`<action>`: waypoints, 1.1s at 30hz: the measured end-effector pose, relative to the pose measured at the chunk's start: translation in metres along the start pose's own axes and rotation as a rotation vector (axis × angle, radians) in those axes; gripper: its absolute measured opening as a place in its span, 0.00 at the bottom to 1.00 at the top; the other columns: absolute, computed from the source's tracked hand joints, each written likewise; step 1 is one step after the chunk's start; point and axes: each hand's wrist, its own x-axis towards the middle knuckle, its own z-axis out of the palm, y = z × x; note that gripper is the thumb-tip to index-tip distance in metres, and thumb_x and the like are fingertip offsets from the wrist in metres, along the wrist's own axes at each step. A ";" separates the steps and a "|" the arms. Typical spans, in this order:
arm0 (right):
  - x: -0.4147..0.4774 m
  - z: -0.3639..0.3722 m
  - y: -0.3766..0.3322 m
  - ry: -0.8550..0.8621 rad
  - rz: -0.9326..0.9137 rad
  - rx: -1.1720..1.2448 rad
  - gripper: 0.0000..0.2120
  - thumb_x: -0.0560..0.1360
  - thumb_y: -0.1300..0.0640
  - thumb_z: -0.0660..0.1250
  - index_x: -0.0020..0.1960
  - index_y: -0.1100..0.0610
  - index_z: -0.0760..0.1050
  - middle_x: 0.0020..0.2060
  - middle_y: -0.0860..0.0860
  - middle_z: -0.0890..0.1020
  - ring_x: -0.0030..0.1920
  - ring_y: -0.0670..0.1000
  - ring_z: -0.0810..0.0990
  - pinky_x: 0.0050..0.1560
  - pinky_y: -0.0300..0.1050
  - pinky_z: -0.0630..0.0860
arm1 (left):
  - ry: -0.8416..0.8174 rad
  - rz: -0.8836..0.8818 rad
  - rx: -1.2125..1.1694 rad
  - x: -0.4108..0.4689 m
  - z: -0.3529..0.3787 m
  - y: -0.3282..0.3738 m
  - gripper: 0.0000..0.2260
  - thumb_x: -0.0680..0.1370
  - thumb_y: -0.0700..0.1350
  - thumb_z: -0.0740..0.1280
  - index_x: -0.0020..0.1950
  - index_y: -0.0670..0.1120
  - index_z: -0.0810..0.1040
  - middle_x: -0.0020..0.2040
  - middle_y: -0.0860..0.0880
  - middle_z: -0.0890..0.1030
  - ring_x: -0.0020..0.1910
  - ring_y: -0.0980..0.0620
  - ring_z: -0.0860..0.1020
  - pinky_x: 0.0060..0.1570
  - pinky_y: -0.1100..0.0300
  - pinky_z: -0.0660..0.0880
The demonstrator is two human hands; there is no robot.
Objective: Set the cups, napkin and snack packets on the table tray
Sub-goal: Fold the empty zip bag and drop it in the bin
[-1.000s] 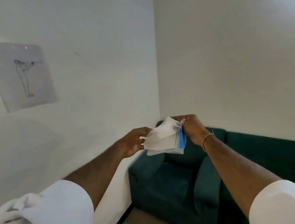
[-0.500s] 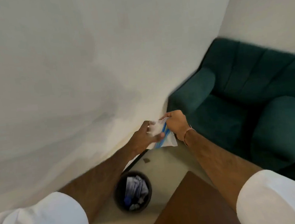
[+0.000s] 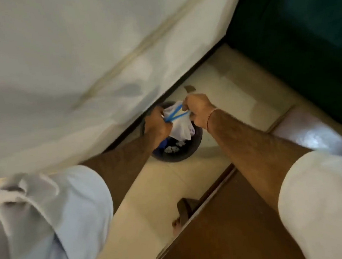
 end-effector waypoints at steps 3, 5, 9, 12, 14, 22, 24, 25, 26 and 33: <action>0.034 0.003 0.034 0.023 -0.077 -0.194 0.06 0.68 0.67 0.63 0.41 0.67 0.79 0.34 0.59 0.76 0.34 0.56 0.74 0.36 0.45 0.71 | -0.057 -0.131 0.038 0.034 0.038 -0.059 0.12 0.70 0.39 0.73 0.51 0.46 0.76 0.52 0.42 0.80 0.53 0.41 0.79 0.48 0.56 0.75; 0.051 -0.001 0.048 0.038 -0.151 -0.223 0.07 0.69 0.65 0.62 0.42 0.63 0.79 0.35 0.57 0.76 0.35 0.55 0.72 0.38 0.45 0.70 | -0.104 -0.176 0.068 0.054 0.058 -0.091 0.12 0.70 0.39 0.73 0.52 0.44 0.76 0.51 0.41 0.79 0.54 0.41 0.79 0.46 0.56 0.74; 0.082 -0.011 0.064 0.025 -0.226 -0.258 0.08 0.71 0.62 0.63 0.48 0.54 0.76 0.39 0.55 0.77 0.41 0.54 0.75 0.41 0.44 0.71 | -0.158 -0.180 0.212 0.081 0.103 -0.129 0.16 0.72 0.40 0.72 0.59 0.43 0.76 0.59 0.38 0.78 0.59 0.37 0.77 0.55 0.50 0.76; 0.094 -0.018 0.071 0.053 -0.236 -0.250 0.12 0.70 0.61 0.63 0.50 0.50 0.74 0.45 0.53 0.75 0.46 0.53 0.74 0.41 0.42 0.71 | -0.186 -0.161 0.236 0.083 0.131 -0.135 0.23 0.72 0.45 0.73 0.64 0.44 0.72 0.63 0.38 0.76 0.62 0.37 0.75 0.59 0.48 0.75; 0.096 -0.021 0.075 0.046 -0.205 -0.259 0.11 0.70 0.61 0.65 0.52 0.54 0.78 0.46 0.53 0.78 0.48 0.54 0.78 0.45 0.46 0.80 | -0.248 -0.159 0.185 0.084 0.142 -0.131 0.31 0.73 0.48 0.73 0.72 0.45 0.64 0.67 0.39 0.73 0.65 0.37 0.73 0.63 0.48 0.74; 0.047 -0.054 0.068 -0.024 -0.367 -0.654 0.20 0.75 0.55 0.68 0.65 0.61 0.74 0.62 0.60 0.79 0.62 0.60 0.78 0.61 0.50 0.77 | -0.139 -0.003 0.419 0.068 0.096 -0.079 0.50 0.67 0.60 0.76 0.79 0.46 0.52 0.77 0.41 0.59 0.74 0.36 0.60 0.70 0.39 0.63; 0.031 -0.066 0.060 -0.054 -0.417 -0.775 0.26 0.76 0.53 0.68 0.71 0.61 0.69 0.68 0.61 0.75 0.67 0.61 0.74 0.66 0.49 0.72 | -0.128 0.030 0.443 0.062 0.077 -0.057 0.49 0.67 0.61 0.76 0.79 0.47 0.54 0.77 0.41 0.60 0.74 0.36 0.61 0.71 0.41 0.62; 0.022 -0.071 0.056 -0.069 -0.424 -0.805 0.29 0.76 0.52 0.68 0.74 0.60 0.66 0.71 0.61 0.72 0.70 0.61 0.72 0.68 0.49 0.70 | -0.129 0.040 0.431 0.057 0.067 -0.045 0.49 0.66 0.60 0.77 0.79 0.47 0.55 0.77 0.41 0.61 0.75 0.37 0.62 0.71 0.43 0.62; 0.011 -0.078 0.045 -0.068 -0.436 -0.822 0.30 0.77 0.52 0.67 0.75 0.60 0.64 0.73 0.60 0.70 0.71 0.61 0.70 0.70 0.49 0.68 | -0.117 0.062 0.405 0.050 0.055 -0.029 0.49 0.66 0.60 0.77 0.79 0.47 0.57 0.76 0.41 0.63 0.74 0.37 0.63 0.71 0.44 0.63; -0.089 -0.143 -0.059 0.058 -0.568 -0.916 0.34 0.78 0.51 0.66 0.78 0.60 0.58 0.77 0.60 0.63 0.73 0.63 0.67 0.72 0.55 0.67 | -0.012 0.246 0.269 -0.014 -0.034 0.113 0.40 0.70 0.55 0.74 0.77 0.50 0.60 0.74 0.44 0.65 0.72 0.39 0.64 0.67 0.43 0.65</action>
